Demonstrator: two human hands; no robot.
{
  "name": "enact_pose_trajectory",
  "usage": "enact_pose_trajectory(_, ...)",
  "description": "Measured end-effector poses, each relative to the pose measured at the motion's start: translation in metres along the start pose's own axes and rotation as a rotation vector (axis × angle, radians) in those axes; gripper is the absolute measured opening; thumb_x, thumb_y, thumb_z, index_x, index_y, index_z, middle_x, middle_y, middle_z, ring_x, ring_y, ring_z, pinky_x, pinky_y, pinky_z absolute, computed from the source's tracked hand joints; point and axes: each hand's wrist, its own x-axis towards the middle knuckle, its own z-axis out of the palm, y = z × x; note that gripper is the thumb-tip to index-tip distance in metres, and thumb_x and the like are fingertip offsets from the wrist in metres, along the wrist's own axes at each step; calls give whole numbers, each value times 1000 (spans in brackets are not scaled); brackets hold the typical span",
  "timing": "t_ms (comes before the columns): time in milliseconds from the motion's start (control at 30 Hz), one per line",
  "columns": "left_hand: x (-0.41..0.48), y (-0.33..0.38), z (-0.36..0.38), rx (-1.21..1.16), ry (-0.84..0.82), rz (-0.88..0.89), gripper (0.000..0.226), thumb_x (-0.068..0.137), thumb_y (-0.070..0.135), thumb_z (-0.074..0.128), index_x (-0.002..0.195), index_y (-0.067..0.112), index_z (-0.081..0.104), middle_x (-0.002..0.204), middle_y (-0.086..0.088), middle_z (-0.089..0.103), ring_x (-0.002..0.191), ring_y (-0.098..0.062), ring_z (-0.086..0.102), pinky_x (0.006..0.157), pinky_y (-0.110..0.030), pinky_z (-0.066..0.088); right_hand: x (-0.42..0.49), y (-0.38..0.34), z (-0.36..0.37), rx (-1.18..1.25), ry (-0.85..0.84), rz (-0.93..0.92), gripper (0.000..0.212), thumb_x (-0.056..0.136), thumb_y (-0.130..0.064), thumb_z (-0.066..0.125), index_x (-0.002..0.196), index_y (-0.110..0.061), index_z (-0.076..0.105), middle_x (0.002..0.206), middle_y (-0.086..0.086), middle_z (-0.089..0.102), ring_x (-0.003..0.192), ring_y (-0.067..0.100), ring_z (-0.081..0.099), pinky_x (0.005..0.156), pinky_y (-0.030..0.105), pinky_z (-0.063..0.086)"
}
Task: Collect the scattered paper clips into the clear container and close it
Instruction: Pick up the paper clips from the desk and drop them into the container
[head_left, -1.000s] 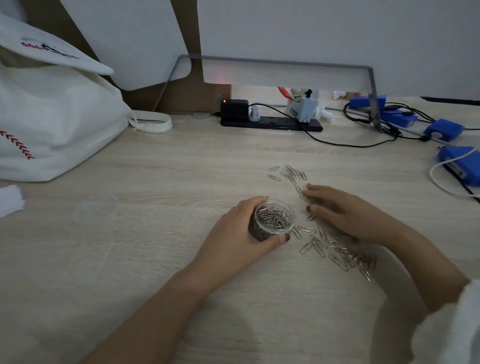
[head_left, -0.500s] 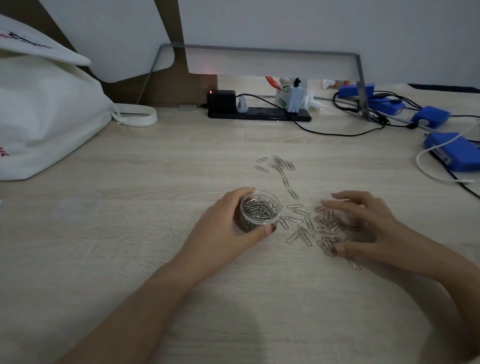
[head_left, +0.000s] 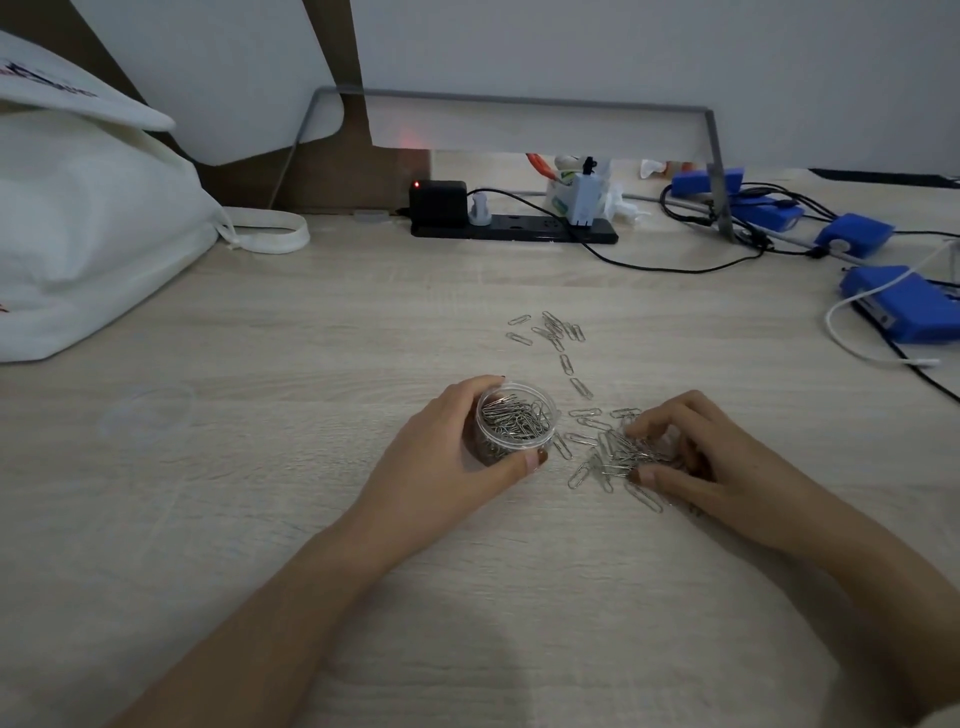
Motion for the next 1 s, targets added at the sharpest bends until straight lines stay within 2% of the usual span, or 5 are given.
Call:
enact_pose_trajectory(133, 1, -1, 0, 5, -2, -3, 69, 72, 54, 68, 133, 34, 40, 129, 19, 52, 119, 2, 48, 102, -24, 38, 3, -11, 7, -68, 32, -28, 52, 70, -54, 51, 118, -35, 43, 107, -21, 38, 82, -14, 46, 66, 4, 36)
enact_pose_trajectory(267, 1, -2, 0, -6, -5, 6, 70, 73, 55, 68, 133, 32, 41, 129, 18, 53, 120, 0, 48, 103, -30, 39, 3, -16, 9, -156, -7, -35, 76, 58, -72, 48, 126, -40, 38, 112, -20, 32, 91, -10, 45, 68, 3, 36)
enact_pose_trajectory(467, 2, -1, 1, -11, -8, 10, 69, 72, 54, 69, 131, 31, 42, 129, 16, 53, 120, -2, 48, 104, -31, 38, 7, -17, 14, -221, 75, -99, 34, 79, -51, 47, 107, -32, 50, 101, -16, 40, 87, -14, 46, 65, 8, 38)
enact_pose_trajectory(567, 2, -4, 2, -7, -4, 7, 72, 68, 60, 65, 131, 33, 41, 128, 17, 54, 119, -1, 48, 103, -31, 39, 9, -18, 17, -232, 104, -108, 11, 86, -30, 53, 97, -31, 49, 94, -15, 45, 86, 0, 50, 63, 11, 38)
enact_pose_trajectory(1000, 2, -4, 3, -18, -8, 11, 72, 68, 61, 64, 131, 33, 42, 125, 18, 54, 117, -1, 49, 101, -32, 41, 13, -18, 16, -101, 193, -22, 11, 86, -13, 55, 82, -23, 54, 85, -10, 54, 87, -4, 48, 71, 4, 36)
